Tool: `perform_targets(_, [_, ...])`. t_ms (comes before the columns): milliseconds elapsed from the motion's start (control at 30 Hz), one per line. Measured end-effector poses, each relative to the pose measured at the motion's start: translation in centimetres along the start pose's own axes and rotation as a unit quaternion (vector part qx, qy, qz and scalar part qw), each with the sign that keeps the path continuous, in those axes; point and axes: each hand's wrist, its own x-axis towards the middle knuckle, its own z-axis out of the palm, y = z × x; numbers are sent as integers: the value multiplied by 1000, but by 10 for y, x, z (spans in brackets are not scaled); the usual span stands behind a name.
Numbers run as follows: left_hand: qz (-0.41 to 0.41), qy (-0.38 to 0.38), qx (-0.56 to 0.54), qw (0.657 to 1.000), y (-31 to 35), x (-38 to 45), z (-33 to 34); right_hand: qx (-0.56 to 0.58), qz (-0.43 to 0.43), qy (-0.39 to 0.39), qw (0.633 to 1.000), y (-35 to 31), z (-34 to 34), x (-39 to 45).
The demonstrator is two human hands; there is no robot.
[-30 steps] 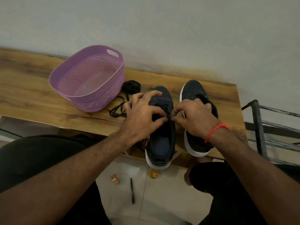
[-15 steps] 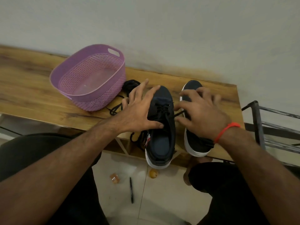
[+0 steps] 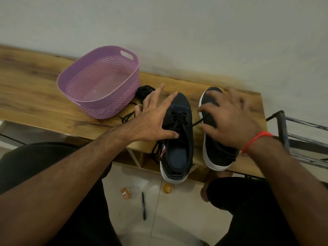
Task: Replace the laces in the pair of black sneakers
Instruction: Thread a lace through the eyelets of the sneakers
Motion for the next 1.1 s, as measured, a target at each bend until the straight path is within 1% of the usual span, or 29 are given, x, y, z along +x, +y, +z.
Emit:
perform_targets(67, [2,-5,8,1000,-3,0,-2,5,-49,-16,999,-18,4,1])
perform_targets(133, [10,-10,17,1000,-7,-1,-8,10,-57,-29,998,-22,5,3])
perform_targets(200, [16,0,15,1000,-11,-1,-16,26,-41,-40,998,-17,3,4])
perform_targets(333, [21,69,-8,997,-13,-1,-23,18,31,-48,998,5,-9,2])
perform_targets(400, [26,83,-14,996,-12,-1,-21,10,46,-52,998,9,-10,0])
perform_targets(433, [29,84,-13,996,-11,0,-19,4,33,-52,998,7,-8,-1])
perform_targets(533, [33,80,-7,996,-7,1,-15,6,-46,-41,998,-13,1,0])
perform_targets(600, [30,72,0,997,-8,0,-15,-1,-72,-40,997,-21,4,2])
perform_targets(667, [27,54,4,998,-9,-1,-16,-2,-44,-49,998,-11,0,4])
perform_targets(767, [18,27,24,999,-9,-3,-17,-18,58,-77,995,17,-13,4])
perform_targets(800, [15,23,27,999,-9,-3,-17,-5,81,-76,994,23,-15,3])
perform_targets(833, [15,20,26,999,-8,-2,-17,8,82,-64,994,25,-14,2])
perform_targets(1000, [21,13,1,1000,-5,-2,-10,-9,-62,-24,998,-14,1,1])
perform_targets(1067, [17,9,13,1000,-6,-1,-9,-8,-80,-16,997,-20,4,4])
perform_targets(1100, [13,6,16,1000,-6,-1,-9,-6,-72,-17,997,-17,3,5])
